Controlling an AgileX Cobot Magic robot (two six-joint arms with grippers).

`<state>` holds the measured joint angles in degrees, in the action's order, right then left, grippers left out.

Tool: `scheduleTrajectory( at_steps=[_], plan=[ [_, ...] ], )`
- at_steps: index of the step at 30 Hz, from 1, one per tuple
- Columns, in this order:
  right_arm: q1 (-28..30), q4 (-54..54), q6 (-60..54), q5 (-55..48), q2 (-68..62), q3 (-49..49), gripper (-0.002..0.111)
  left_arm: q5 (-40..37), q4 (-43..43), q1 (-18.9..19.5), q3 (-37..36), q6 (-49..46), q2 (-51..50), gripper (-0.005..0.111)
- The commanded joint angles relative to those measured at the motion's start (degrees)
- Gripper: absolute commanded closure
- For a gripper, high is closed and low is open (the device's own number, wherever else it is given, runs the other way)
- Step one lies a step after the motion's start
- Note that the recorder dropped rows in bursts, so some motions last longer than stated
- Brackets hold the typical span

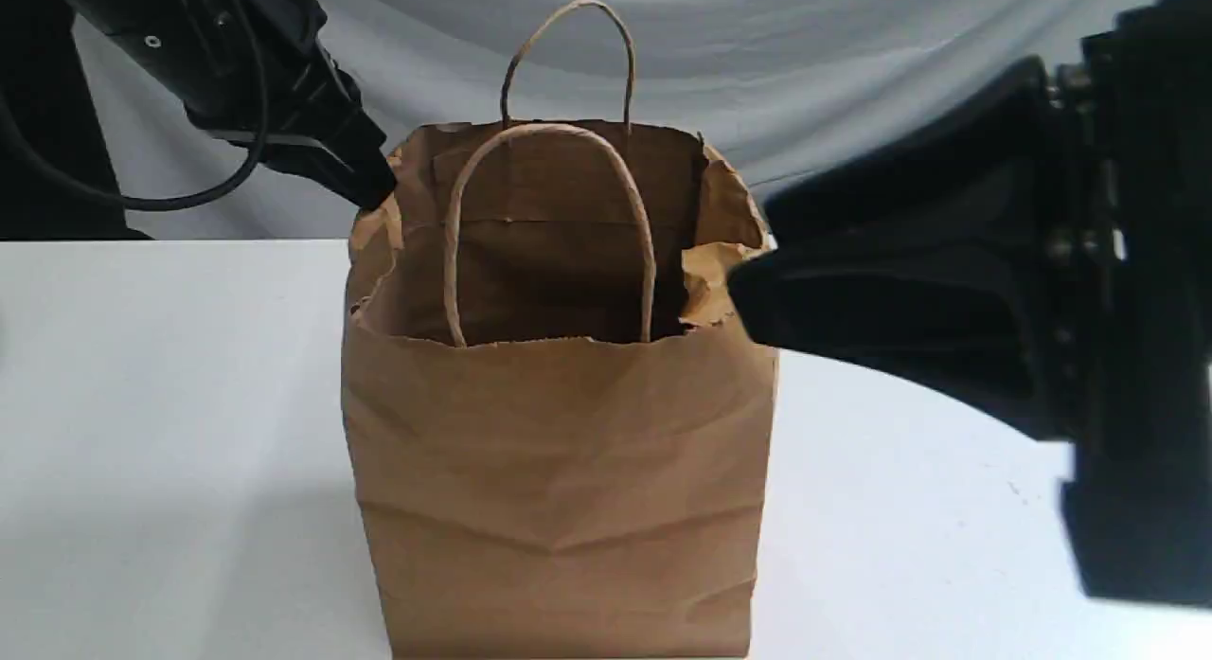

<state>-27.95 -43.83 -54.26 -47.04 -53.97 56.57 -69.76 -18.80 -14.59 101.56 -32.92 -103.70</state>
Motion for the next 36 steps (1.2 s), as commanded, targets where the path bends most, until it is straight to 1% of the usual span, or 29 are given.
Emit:
scheduleTrajectory(
  at_steps=[1,6,11,15,18,21,22,25,27,30,32,34,36],
  plan=[
    [0.0,4.1,4.4,-2.1,3.3,-0.1,0.108,-0.2,-0.3,-0.3,0.0,1.2,2.2,0.107],
    [0.0,7.9,9.6,-0.8,7.1,-0.1,0.108,-0.2,0.1,-0.2,0.0,1.8,6.1,0.107],
    [0.0,11.5,14.6,-0.6,11.7,-0.8,0.108,-0.2,2.7,-0.2,0.0,6.0,11.2,0.107],
    [0.0,11.6,16.0,3.3,17.5,-5.4,0.108,0.2,1.6,-0.2,-0.5,7.6,15.2,0.107],
    [0.0,11.6,17.7,9.5,22.8,-11.6,0.108,3.8,-1.1,-0.2,-4.9,7.6,19.6,0.107],
    [0.0,11.5,18.7,17.3,28.2,-17.4,0.108,8.9,-4.4,-0.2,-12.6,7.6,25.4,0.107],
    [0.0,11.5,18.7,20.0,29.8,-18.9,0.108,10.9,-5.5,-0.2,-16.1,7.5,27.8,0.107],
    [0.0,11.6,18.7,23.1,33.2,-22.2,0.108,18.0,-9.0,-0.2,-27.8,7.5,35.9,0.107],
    [0.0,11.5,18.7,23.3,34.5,-23.5,0.108,22.3,-11.4,-0.2,-35.4,7.9,41.2,0.107],
    [0.0,11.4,18.7,19.8,35.8,-24.1,0.108,30.6,-16.7,-0.2,-46.4,8.0,49.2,0.107],
    [0.0,11.4,18.7,17.5,35.8,-24.1,0.108,35.5,-18.5,-0.2,-52.9,8.0,54.6,0.107],
    [0.0,11.3,18.7,16.4,35.7,-24.1,0.108,38.8,-18.7,-0.2,-57.9,8.0,59.2,0.107],
    [0.0,10.9,18.7,16.2,35.7,-24.1,0.108,39.9,-18.7,-0.2,-61.1,8.0,62.8,0.107]
  ],
)
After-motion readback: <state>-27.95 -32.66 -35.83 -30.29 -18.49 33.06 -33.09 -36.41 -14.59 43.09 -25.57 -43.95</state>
